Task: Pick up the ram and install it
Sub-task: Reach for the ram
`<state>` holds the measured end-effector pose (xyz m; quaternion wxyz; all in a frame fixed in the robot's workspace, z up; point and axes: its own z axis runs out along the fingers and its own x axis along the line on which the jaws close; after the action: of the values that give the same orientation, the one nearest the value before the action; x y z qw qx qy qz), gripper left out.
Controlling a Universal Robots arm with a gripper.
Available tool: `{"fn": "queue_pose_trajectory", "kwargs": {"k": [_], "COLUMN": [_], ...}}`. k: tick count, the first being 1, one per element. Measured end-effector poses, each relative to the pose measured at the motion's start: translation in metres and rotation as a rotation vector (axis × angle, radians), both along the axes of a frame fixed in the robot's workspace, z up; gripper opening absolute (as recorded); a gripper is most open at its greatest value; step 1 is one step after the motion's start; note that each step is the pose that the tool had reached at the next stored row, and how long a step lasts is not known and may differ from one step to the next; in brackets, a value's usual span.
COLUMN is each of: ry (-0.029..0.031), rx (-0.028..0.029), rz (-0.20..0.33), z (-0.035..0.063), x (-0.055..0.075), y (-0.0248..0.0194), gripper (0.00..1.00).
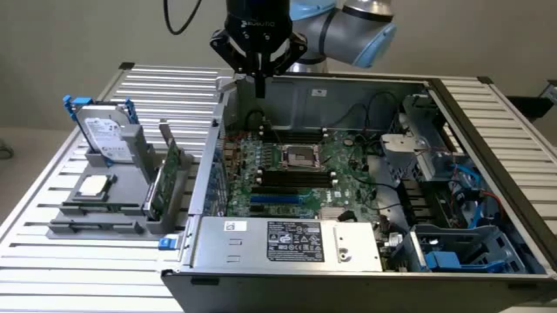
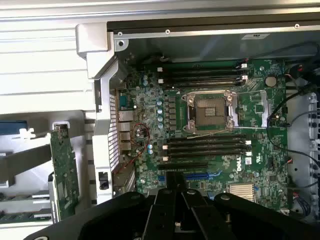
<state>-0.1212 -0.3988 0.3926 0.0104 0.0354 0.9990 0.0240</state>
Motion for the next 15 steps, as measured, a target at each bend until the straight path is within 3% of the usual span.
{"fn": "queue_pose_trajectory", "kwargs": {"k": [15], "ry": [0.0], "rx": [-0.0001], "rz": [0.0], "z": [0.0], "x": [-0.0011], "y": [0.0], "gripper": [0.11]}}
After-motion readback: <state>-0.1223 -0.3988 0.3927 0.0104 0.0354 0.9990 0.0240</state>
